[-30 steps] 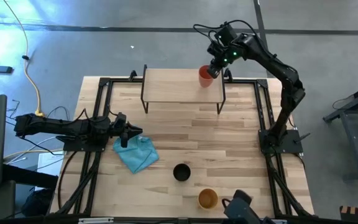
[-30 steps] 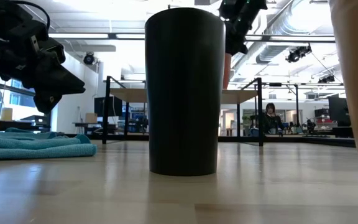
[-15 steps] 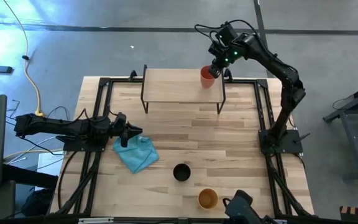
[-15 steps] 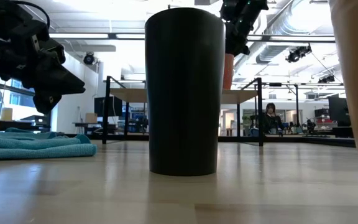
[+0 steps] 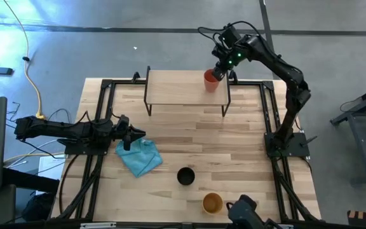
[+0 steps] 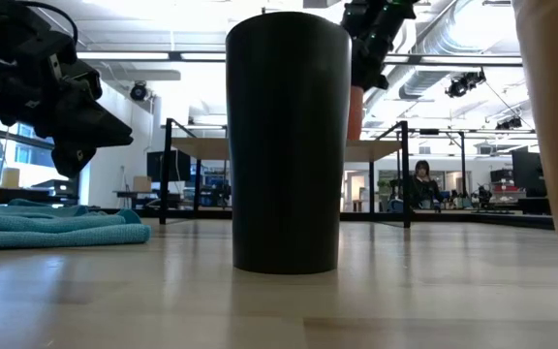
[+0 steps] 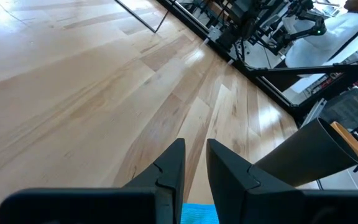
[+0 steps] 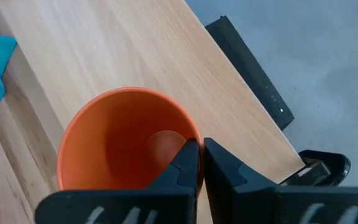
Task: Stack small to large cups/mugs on shelf
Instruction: Put the orange cup on the shelf
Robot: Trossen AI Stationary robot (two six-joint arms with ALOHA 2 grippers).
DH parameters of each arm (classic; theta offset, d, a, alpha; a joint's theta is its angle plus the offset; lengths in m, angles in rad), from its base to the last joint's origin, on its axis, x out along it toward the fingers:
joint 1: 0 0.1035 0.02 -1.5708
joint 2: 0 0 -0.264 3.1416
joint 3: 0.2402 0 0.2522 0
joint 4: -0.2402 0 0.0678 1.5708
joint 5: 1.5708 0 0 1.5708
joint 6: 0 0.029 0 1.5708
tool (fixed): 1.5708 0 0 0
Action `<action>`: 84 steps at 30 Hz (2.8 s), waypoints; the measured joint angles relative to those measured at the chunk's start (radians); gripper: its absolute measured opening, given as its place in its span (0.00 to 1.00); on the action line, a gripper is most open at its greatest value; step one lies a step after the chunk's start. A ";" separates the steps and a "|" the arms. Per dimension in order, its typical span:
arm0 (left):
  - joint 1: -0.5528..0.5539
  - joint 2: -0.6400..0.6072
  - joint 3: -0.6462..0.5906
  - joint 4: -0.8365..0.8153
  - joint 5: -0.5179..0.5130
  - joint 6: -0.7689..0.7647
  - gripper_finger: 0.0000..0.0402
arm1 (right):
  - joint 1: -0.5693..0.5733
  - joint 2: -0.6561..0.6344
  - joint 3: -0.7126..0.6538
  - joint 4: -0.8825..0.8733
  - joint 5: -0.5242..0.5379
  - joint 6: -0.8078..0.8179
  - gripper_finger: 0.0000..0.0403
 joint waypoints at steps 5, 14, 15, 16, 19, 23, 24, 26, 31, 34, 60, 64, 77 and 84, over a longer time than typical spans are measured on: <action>0.000 0.000 0.000 0.000 0.000 0.000 0.14 | 0.000 0.001 0.000 0.003 0.005 0.001 0.00; 0.000 0.000 0.000 0.000 0.008 0.000 0.14 | 0.007 0.029 0.002 -0.006 0.008 0.005 0.00; 0.000 0.000 0.000 0.000 0.012 0.000 0.14 | 0.008 0.031 0.002 -0.004 0.008 0.003 0.00; 0.000 0.000 0.000 0.000 0.014 0.000 0.14 | 0.009 0.031 0.002 -0.003 0.008 0.000 0.00; 0.000 0.000 0.000 0.000 0.019 0.000 0.14 | 0.014 0.032 0.002 0.011 0.009 0.001 0.00; 0.000 0.000 0.000 -0.001 0.019 0.000 0.14 | 0.014 0.030 0.002 0.001 0.018 0.000 0.00; 0.000 0.000 0.000 -0.001 0.019 0.000 0.14 | 0.013 0.030 0.002 -0.002 0.021 -0.001 0.00; 0.000 0.000 0.000 -0.001 0.019 0.000 0.14 | 0.013 0.030 0.002 -0.005 0.029 -0.001 0.00; 0.000 0.000 0.000 -0.001 0.019 0.000 0.14 | 0.013 0.030 0.002 -0.008 0.034 -0.003 0.00; 0.000 0.000 0.000 -0.001 0.019 0.000 0.14 | 0.013 0.030 0.002 -0.007 0.037 -0.003 0.00; 0.000 0.000 0.000 -0.002 0.019 0.001 0.14 | 0.014 0.023 0.000 -0.021 0.053 -0.003 0.00; 0.000 0.000 0.000 -0.002 0.019 0.002 0.14 | 0.014 0.023 0.000 -0.021 0.053 -0.003 0.00; 0.000 0.000 0.000 -0.002 0.019 0.005 0.14 | 0.014 0.021 0.000 -0.021 0.052 -0.006 0.00; 0.000 0.000 0.000 -0.004 0.018 0.008 0.14 | 0.013 -0.005 0.000 -0.029 0.070 -0.018 0.00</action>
